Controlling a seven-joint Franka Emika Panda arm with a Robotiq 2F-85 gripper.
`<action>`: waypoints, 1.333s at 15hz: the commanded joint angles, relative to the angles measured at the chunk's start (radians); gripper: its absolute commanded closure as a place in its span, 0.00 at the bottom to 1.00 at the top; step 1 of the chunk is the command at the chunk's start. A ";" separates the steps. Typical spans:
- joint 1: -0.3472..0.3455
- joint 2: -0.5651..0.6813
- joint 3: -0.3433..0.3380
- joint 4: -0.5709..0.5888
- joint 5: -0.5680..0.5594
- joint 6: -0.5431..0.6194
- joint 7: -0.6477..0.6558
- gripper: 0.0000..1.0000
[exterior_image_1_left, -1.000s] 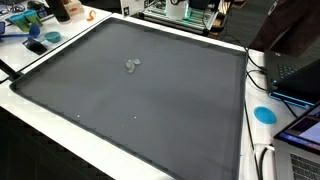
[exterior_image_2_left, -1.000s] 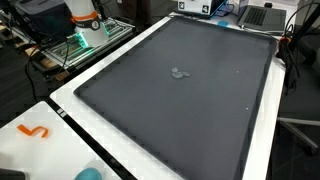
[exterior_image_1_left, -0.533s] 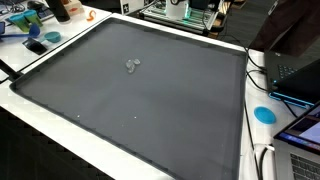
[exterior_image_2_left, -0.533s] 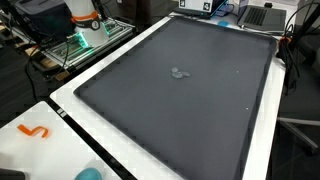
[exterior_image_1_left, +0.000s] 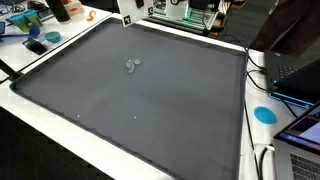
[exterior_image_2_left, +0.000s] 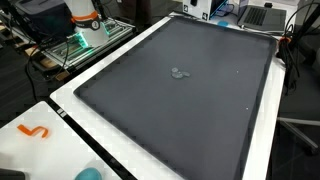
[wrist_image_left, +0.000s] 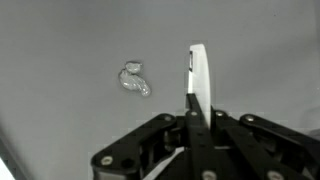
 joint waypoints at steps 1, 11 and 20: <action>-0.021 0.057 -0.025 -0.003 0.093 0.064 0.092 0.99; -0.007 0.171 -0.072 -0.079 0.044 0.227 0.287 0.99; 0.005 0.247 -0.091 -0.124 0.018 0.402 0.318 0.99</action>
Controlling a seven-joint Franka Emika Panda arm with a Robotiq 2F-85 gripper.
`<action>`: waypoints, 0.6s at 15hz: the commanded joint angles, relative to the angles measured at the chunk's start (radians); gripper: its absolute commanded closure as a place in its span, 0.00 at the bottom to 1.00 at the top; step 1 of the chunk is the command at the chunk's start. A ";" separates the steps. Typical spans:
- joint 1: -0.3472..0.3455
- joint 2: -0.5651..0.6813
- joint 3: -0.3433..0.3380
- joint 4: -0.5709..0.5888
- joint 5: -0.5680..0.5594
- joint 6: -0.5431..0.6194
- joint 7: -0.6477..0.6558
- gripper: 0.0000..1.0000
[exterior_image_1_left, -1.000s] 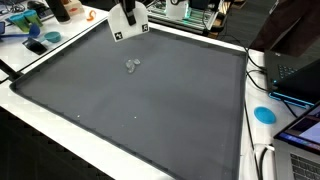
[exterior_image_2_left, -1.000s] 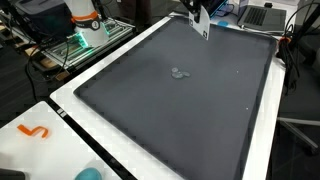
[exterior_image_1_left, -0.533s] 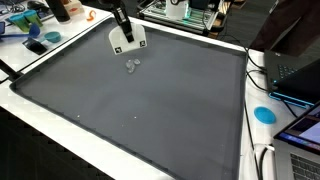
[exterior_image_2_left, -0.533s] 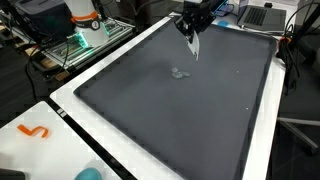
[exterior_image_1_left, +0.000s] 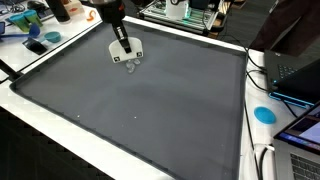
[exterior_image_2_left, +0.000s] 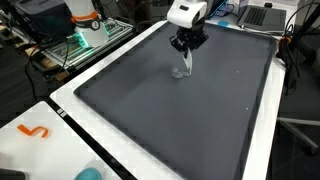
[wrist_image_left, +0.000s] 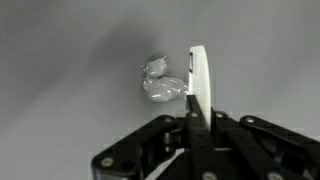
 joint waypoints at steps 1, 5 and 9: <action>0.026 0.024 -0.023 -0.021 -0.040 0.093 0.035 0.99; 0.044 0.051 -0.054 -0.020 -0.113 0.122 0.083 0.99; 0.036 0.073 -0.044 -0.010 -0.091 0.132 0.076 0.99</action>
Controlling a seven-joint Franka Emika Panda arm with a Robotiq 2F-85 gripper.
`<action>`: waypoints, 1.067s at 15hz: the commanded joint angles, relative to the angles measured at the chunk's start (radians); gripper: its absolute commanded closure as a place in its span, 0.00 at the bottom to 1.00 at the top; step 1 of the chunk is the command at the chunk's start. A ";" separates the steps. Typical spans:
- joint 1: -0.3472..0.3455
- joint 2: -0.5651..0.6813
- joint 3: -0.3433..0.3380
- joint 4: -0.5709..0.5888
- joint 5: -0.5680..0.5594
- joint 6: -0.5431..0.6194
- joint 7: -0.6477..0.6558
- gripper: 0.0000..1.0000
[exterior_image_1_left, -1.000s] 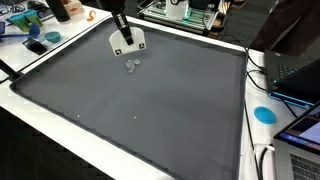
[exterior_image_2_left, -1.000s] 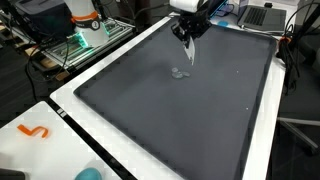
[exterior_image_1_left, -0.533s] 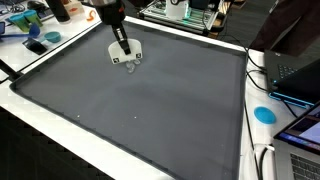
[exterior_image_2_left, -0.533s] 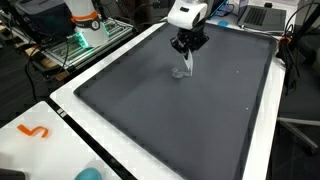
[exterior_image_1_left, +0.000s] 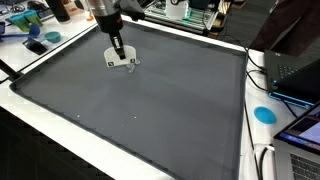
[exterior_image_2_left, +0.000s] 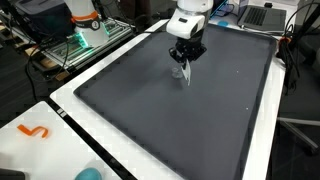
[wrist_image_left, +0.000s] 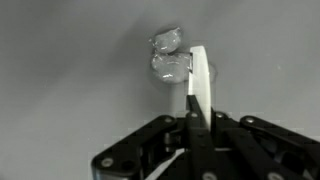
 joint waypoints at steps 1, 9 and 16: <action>0.010 0.017 -0.005 0.002 0.005 0.021 0.016 0.99; 0.013 0.017 0.000 0.018 0.014 0.019 0.009 0.99; 0.011 0.058 0.000 0.038 0.015 0.038 0.001 0.99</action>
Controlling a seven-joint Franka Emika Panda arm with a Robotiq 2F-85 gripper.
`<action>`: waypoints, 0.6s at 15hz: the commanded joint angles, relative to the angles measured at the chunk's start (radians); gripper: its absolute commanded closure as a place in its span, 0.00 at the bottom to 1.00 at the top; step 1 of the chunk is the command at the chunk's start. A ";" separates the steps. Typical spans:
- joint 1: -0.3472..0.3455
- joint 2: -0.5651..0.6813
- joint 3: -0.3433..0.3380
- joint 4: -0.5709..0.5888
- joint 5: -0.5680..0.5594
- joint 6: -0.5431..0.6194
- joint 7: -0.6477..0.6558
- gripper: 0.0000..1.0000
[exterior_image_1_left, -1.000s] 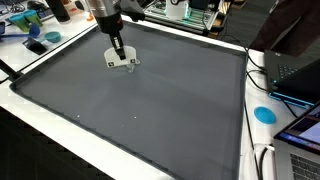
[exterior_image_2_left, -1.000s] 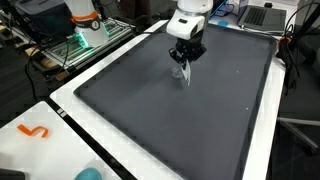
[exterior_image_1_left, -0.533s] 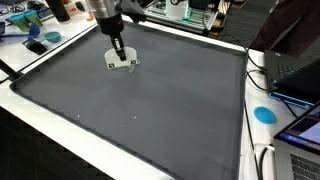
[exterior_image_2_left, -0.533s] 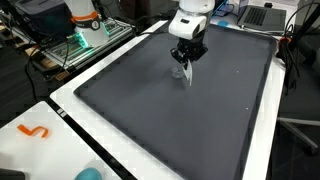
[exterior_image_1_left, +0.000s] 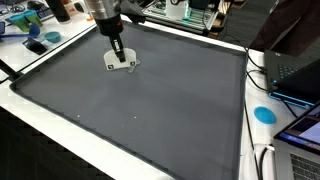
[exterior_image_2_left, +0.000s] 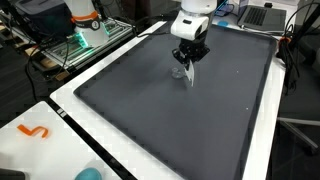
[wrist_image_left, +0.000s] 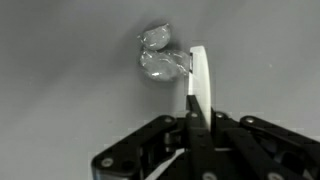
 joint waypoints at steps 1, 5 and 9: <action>0.004 0.039 -0.005 0.012 0.009 0.028 0.002 0.99; 0.010 0.067 -0.009 0.016 0.004 0.045 0.007 0.99; -0.006 0.084 0.011 0.017 0.041 0.003 -0.018 0.99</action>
